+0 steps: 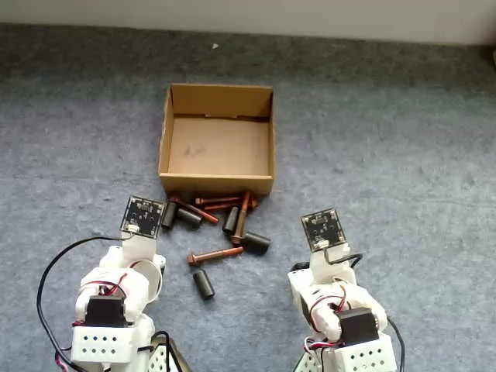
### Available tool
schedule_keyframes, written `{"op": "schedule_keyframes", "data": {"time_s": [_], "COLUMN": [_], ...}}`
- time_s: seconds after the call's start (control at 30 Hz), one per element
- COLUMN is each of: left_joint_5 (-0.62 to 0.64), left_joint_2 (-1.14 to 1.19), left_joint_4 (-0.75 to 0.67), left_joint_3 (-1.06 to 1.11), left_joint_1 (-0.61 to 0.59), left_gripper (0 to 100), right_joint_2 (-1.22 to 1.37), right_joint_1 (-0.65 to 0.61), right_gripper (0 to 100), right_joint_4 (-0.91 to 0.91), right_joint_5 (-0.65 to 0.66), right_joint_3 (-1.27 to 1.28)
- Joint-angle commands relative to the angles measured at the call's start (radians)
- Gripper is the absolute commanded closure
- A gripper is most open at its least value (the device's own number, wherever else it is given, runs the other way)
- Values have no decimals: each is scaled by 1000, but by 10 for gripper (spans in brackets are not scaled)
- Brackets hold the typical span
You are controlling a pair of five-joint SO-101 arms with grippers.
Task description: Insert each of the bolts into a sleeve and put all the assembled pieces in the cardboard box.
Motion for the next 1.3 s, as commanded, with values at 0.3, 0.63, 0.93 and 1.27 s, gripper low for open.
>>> {"op": "schedule_keyframes", "data": {"time_s": [0.3,0.63,0.93,1.27], "left_joint_5": [-8,-155,-298,-298], "left_joint_2": [-7,-7,-7,-7], "left_joint_4": [5,11,46,46], "left_joint_3": [-77,-42,-47,-47], "left_joint_1": [-160,-246,-262,-283], "left_gripper": [993,993,993,993], "right_joint_2": [-8,-4,243,880], "right_joint_1": [252,292,73,-133], "right_gripper": [978,978,913,889], "right_joint_4": [-108,-220,-168,-162], "right_joint_5": [14,275,269,186], "right_joint_3": [28,-189,-463,-773]}}
